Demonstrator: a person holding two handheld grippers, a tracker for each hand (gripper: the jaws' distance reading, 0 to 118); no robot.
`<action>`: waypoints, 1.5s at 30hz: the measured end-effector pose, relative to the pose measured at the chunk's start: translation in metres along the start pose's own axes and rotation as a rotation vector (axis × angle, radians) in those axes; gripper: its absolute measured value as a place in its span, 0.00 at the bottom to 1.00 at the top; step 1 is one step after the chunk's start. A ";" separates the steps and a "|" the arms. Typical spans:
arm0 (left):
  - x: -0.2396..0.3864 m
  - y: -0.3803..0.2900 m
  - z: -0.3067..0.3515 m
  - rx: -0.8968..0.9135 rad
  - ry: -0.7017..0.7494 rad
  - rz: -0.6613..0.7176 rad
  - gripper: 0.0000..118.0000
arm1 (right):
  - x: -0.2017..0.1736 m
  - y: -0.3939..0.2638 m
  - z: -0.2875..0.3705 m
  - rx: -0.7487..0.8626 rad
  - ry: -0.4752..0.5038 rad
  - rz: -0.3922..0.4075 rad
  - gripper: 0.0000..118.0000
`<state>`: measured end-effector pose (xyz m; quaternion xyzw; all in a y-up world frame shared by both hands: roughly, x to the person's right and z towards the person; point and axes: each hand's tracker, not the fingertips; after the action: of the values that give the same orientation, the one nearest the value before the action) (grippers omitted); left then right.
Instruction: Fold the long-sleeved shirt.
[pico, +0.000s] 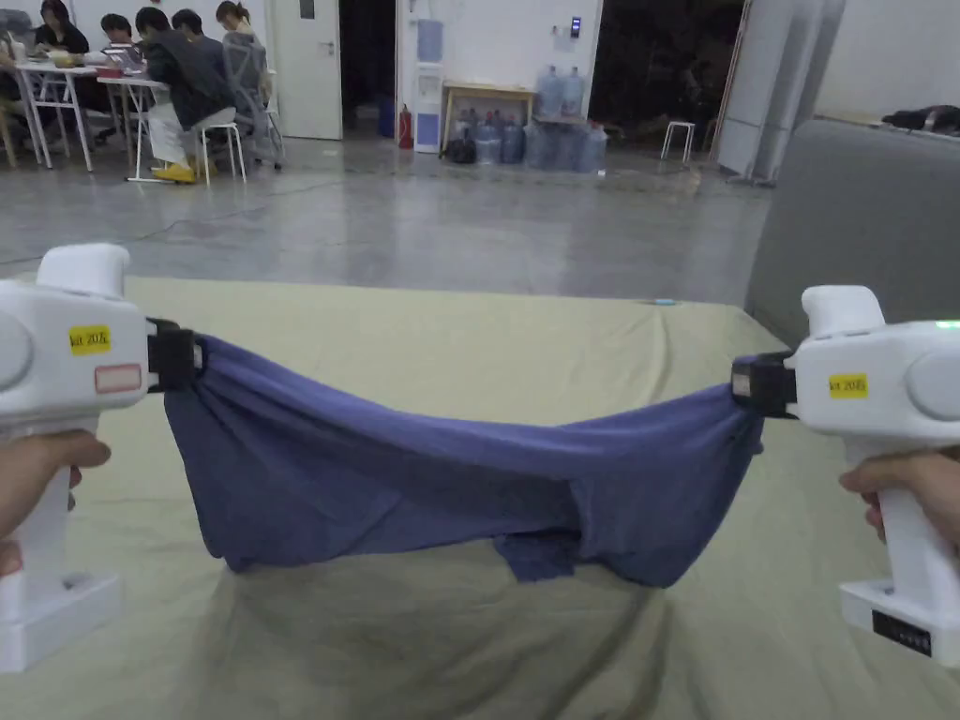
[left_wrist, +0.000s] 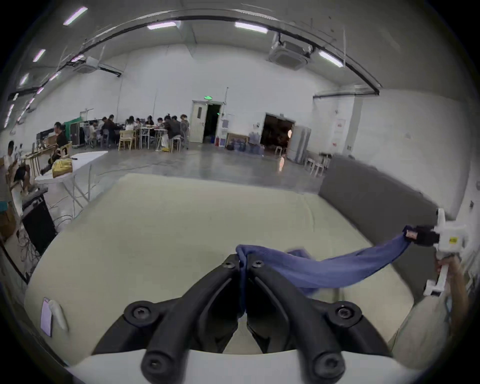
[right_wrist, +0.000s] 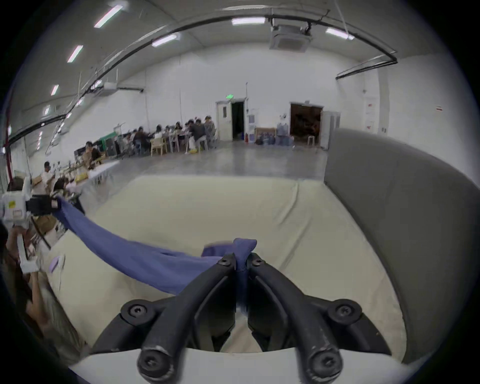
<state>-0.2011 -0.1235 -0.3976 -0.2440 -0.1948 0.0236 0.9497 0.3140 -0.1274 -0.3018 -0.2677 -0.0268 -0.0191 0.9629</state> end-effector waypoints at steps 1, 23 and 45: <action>0.004 -0.026 0.007 -0.032 -0.008 -0.030 0.00 | -0.001 -0.027 0.005 -0.034 0.006 0.014 0.02; -0.008 -0.214 0.042 -0.428 -0.044 0.004 0.93 | -0.023 -0.221 0.007 -0.529 0.020 0.146 0.83; -0.041 -0.114 -0.212 -0.449 0.110 0.089 0.94 | -0.003 -0.165 -0.090 -0.453 0.016 -0.002 0.00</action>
<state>-0.1635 -0.3259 -0.5284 -0.4585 -0.1320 0.0083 0.8788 0.3063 -0.3153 -0.2941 -0.4769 -0.0143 -0.0277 0.8784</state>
